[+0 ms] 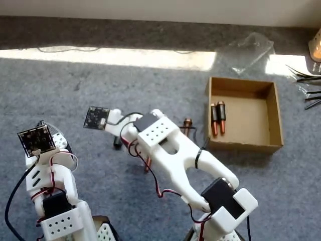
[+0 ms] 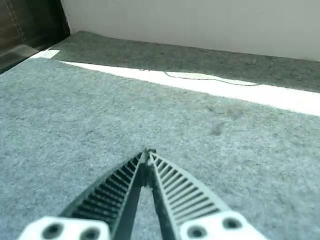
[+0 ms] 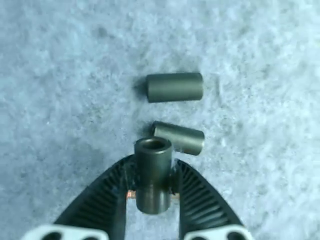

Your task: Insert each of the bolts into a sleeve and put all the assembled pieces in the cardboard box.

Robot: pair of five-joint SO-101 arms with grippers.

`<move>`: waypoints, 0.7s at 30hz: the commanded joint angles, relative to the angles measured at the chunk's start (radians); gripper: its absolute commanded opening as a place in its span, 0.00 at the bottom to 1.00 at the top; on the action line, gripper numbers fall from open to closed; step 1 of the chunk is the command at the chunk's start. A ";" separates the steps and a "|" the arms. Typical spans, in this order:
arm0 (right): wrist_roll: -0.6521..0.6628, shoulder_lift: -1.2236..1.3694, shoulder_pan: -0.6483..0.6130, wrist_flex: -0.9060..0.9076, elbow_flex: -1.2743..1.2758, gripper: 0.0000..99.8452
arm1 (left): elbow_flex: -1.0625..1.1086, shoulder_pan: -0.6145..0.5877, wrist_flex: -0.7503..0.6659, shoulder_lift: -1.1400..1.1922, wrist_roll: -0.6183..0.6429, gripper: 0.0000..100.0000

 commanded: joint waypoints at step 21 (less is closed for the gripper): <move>-0.333 0.116 0.305 0.044 -0.288 0.01 | 0.021 0.015 0.003 -0.013 0.000 0.01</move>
